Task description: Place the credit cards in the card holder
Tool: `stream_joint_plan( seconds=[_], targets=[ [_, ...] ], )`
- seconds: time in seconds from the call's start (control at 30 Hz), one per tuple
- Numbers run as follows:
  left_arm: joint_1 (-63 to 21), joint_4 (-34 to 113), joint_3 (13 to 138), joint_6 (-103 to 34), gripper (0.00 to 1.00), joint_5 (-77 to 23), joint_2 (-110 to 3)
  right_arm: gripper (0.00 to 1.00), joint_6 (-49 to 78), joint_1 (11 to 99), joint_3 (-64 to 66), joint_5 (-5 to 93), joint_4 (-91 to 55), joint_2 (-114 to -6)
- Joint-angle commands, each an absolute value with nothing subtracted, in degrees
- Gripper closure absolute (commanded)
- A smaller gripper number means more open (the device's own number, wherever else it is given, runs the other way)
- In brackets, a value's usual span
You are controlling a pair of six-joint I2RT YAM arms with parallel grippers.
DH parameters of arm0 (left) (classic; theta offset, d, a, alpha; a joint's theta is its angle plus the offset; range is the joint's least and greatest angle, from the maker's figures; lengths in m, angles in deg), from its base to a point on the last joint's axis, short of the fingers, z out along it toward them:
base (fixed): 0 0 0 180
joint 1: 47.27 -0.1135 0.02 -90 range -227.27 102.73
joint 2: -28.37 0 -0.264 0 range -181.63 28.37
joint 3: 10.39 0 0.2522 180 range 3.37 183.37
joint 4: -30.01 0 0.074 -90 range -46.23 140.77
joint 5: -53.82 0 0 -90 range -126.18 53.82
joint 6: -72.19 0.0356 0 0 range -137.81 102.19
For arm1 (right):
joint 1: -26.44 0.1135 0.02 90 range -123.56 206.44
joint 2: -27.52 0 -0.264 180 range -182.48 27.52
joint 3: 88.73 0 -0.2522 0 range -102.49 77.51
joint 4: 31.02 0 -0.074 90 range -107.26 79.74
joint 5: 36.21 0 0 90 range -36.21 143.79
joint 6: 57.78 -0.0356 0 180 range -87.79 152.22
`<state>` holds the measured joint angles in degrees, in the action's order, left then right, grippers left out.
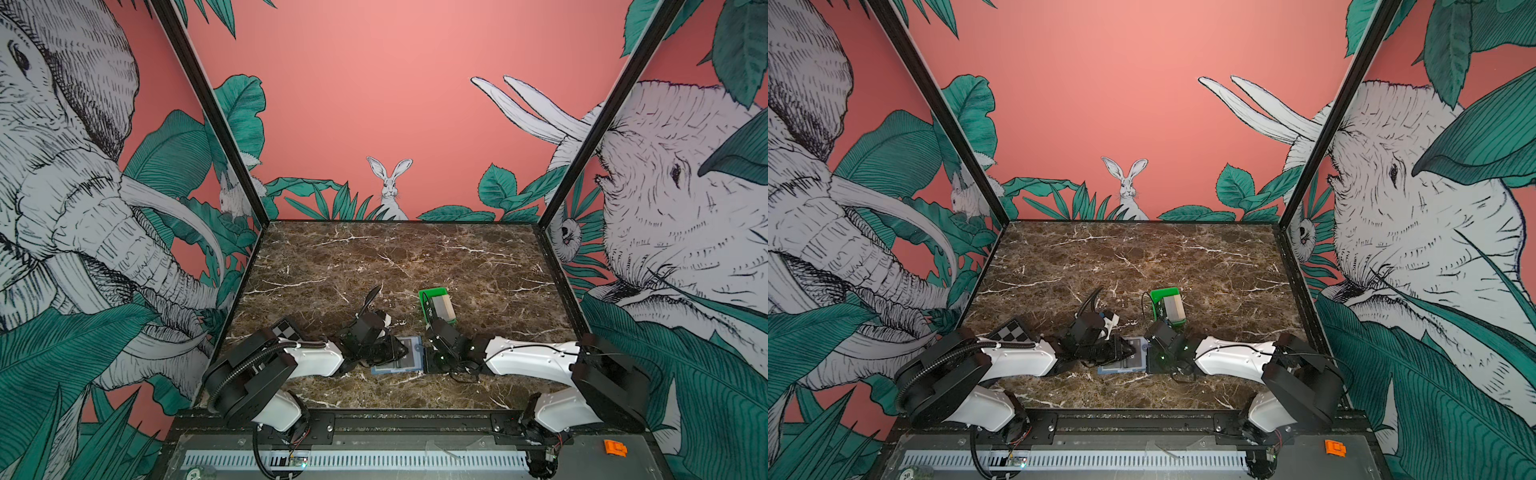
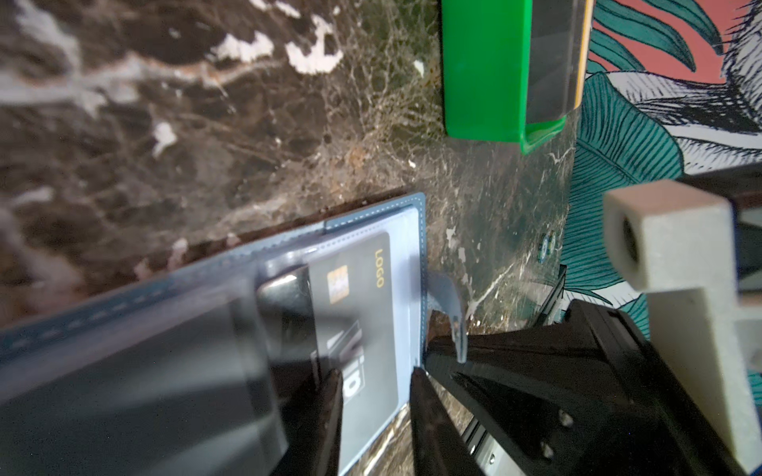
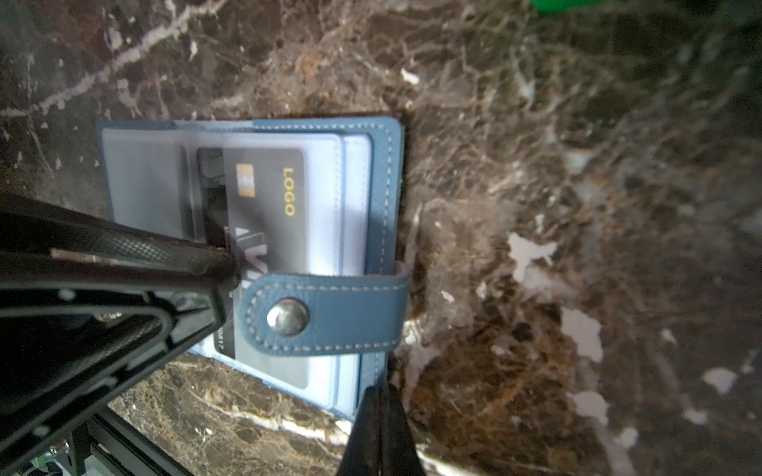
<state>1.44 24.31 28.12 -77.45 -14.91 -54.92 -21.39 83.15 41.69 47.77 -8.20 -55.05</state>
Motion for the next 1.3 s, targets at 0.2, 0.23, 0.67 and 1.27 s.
stream_joint_plan(
  seconds=[0.2, 0.23, 0.67, 1.27],
  targets=[
    [1.6, 29.8, 29.1, -75.7, 0.70, -17.0, -52.0, 0.95, -21.5, 83.6, 41.7, 48.9, -8.5, -54.8],
    [1.6, 29.5, 29.2, -75.9, 0.70, -16.9, -52.4, 0.95, -21.5, 83.7, 41.7, 48.9, -8.5, -54.8],
    [1.6, 38.4, 30.9, -73.5, 0.70, -20.6, -50.0, 0.95, -21.5, 83.7, 41.8, 49.1, -8.4, -54.6],
    [1.6, 31.7, 31.1, -75.5, 0.70, -17.2, -53.5, 0.95, -21.4, 83.7, 41.6, 49.1, -8.3, -54.9]
  ],
)
